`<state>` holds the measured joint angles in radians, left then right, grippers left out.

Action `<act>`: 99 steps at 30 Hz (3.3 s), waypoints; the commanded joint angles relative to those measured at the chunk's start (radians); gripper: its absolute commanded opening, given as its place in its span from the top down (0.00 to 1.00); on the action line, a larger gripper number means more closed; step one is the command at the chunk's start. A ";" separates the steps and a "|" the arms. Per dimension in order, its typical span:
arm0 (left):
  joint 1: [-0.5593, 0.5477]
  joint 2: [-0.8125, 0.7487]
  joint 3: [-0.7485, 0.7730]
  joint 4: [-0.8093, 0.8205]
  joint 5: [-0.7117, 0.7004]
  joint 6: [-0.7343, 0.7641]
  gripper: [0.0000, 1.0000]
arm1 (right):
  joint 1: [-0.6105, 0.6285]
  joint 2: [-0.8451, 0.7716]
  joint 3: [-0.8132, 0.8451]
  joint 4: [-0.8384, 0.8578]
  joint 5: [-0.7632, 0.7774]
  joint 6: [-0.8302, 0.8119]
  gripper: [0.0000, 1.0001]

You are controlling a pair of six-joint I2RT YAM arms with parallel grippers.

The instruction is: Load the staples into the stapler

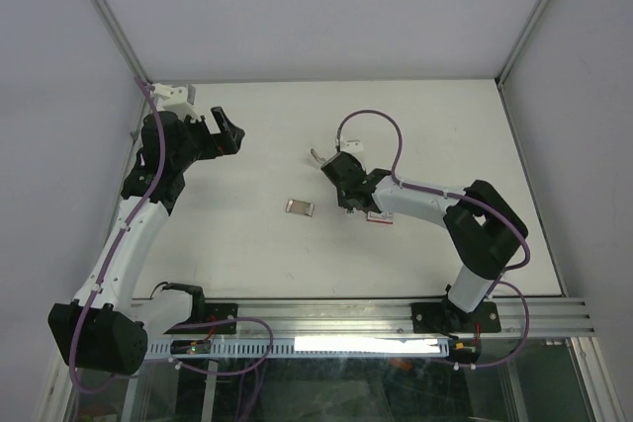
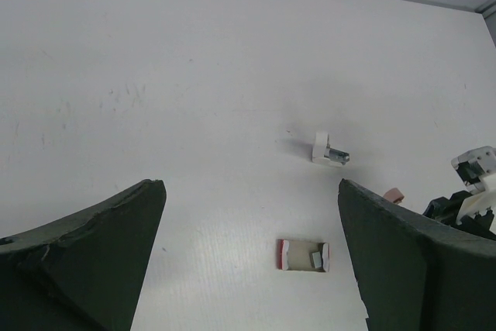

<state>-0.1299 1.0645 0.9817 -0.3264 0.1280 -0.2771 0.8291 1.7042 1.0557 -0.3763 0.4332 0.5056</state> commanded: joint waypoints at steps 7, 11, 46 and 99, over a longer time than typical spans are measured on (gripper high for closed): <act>0.000 -0.009 0.003 0.024 0.011 0.006 0.01 | 0.007 -0.021 -0.025 0.057 0.047 0.000 0.87; 0.000 -0.009 0.003 0.026 0.012 0.006 0.01 | 0.007 -0.014 -0.029 0.063 0.032 0.002 0.87; 0.000 -0.024 -0.003 0.026 0.002 0.007 0.01 | 0.008 -0.077 -0.028 0.043 0.015 0.005 0.67; 0.000 -0.050 -0.096 0.025 0.119 -0.037 0.01 | 0.160 0.327 0.434 -0.198 -0.065 0.042 0.66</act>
<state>-0.1303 1.0363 0.8780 -0.3237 0.2405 -0.3283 0.9863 2.0384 1.4662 -0.5785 0.3279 0.5308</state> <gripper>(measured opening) 0.987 0.345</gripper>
